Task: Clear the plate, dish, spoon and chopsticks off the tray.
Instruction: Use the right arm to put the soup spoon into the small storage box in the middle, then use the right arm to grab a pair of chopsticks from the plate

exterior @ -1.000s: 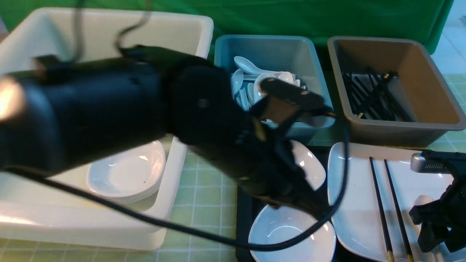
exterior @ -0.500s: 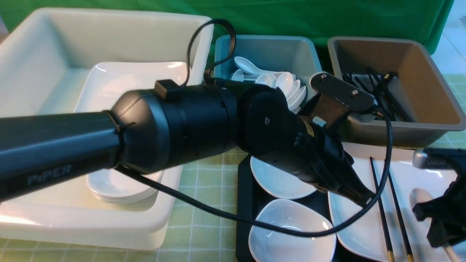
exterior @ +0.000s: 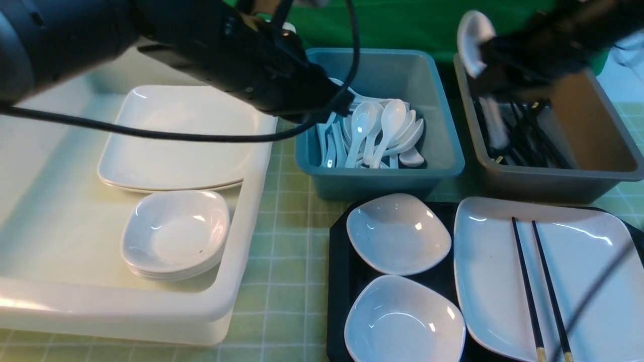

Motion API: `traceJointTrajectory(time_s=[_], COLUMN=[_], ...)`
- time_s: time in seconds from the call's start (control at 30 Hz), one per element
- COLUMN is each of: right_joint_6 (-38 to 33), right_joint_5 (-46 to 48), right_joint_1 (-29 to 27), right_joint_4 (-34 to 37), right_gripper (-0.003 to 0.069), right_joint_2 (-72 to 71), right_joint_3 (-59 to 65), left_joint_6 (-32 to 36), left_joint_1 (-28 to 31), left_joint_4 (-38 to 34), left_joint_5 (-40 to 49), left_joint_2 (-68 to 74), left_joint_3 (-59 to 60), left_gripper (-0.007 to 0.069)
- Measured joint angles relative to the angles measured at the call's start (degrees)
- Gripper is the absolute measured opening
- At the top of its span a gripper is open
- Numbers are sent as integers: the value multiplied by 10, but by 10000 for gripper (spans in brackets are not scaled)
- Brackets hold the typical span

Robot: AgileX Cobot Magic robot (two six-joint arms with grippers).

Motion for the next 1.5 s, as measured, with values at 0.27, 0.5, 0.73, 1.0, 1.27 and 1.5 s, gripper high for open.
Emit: traceJointTrajectory(time_s=[0.27, 0.5, 0.73, 1.0, 1.27, 1.5], right_joint_6=[63, 69, 90, 135, 160, 163], right_joint_5=[75, 113, 99, -97, -155, -149], right_joint_1=[36, 36, 36, 36, 36, 36], right_joint_4=[-6, -127, -238, -248, -253, -255], right_gripper=[355, 325, 120, 554, 584, 419], right_joint_2=[170, 89, -190, -253, -142, -131], right_joint_3=[-238, -152, 245, 543, 552, 540], left_joint_6=[0, 0, -1, -18, -22, -22], left_joint_1=[-13, -55, -187, -263, -264, -264], left_joint_4=[-1, 0, 2, 1, 20, 24], left_joint_5=[24, 23, -21, -41, -21, -21], left_joint_2=[-1, -1, 17, 89, 130, 130], left_joint_3=[0, 0, -1, -1, -1, -1], left_gripper=[-20, -20, -20, -20, -20, -20])
